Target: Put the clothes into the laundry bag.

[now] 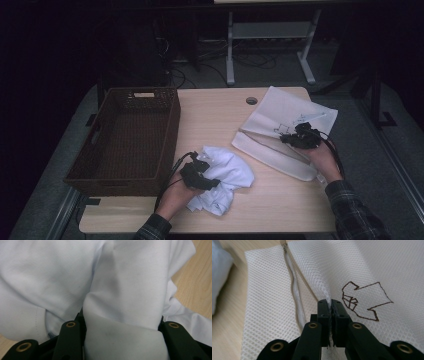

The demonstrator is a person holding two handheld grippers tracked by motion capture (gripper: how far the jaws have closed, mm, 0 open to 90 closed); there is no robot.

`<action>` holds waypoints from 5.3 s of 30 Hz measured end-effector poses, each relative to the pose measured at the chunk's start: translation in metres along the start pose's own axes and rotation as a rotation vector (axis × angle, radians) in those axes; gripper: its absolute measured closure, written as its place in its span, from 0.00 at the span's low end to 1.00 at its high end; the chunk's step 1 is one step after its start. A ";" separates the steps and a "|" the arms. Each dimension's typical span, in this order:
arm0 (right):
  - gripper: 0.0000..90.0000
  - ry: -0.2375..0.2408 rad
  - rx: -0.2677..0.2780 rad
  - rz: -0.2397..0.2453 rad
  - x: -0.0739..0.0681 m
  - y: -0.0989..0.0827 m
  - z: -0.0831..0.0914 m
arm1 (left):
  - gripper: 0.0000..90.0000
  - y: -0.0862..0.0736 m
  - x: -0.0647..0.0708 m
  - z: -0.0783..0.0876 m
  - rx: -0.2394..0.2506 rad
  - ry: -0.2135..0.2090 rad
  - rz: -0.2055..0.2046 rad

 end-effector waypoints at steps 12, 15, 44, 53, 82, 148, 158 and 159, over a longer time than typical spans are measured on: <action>0.96 0.016 0.061 0.009 -0.021 0.023 0.005 | 0.60 0.000 0.001 0.000 -0.007 0.012 -0.016; 0.96 0.017 0.068 0.018 -0.025 0.029 0.007 | 0.60 0.000 0.001 0.000 -0.008 0.011 -0.017; 0.96 0.032 0.152 0.030 -0.036 0.052 0.020 | 0.72 0.003 0.001 0.013 -0.056 -0.006 -0.053; 0.96 0.033 0.143 0.040 -0.037 0.050 0.018 | 0.73 0.010 0.004 0.031 -0.045 -0.020 -0.079; 0.97 0.066 0.104 0.072 -0.051 0.040 0.013 | 0.73 0.056 0.037 0.043 0.033 -0.081 -0.232; 0.96 0.227 0.134 0.168 -0.104 0.046 0.014 | 0.73 0.095 0.022 -0.026 -0.030 0.010 -0.152; 0.96 0.210 0.136 0.151 -0.097 0.044 0.016 | 0.72 0.118 0.025 -0.049 -0.035 0.056 -0.135; 0.96 0.210 0.135 0.150 -0.096 0.044 0.015 | 0.72 0.118 0.025 -0.052 -0.040 0.058 -0.132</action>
Point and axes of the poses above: each handheld gripper's, and its own axes: z roughly backward along the jaws, y roughly out of its top, x roughly to its right, the point moved 7 cm from there along -z, roughly forward along the jaws, and after that the axes turned 10 degrees about y, right-handed, at the moved point
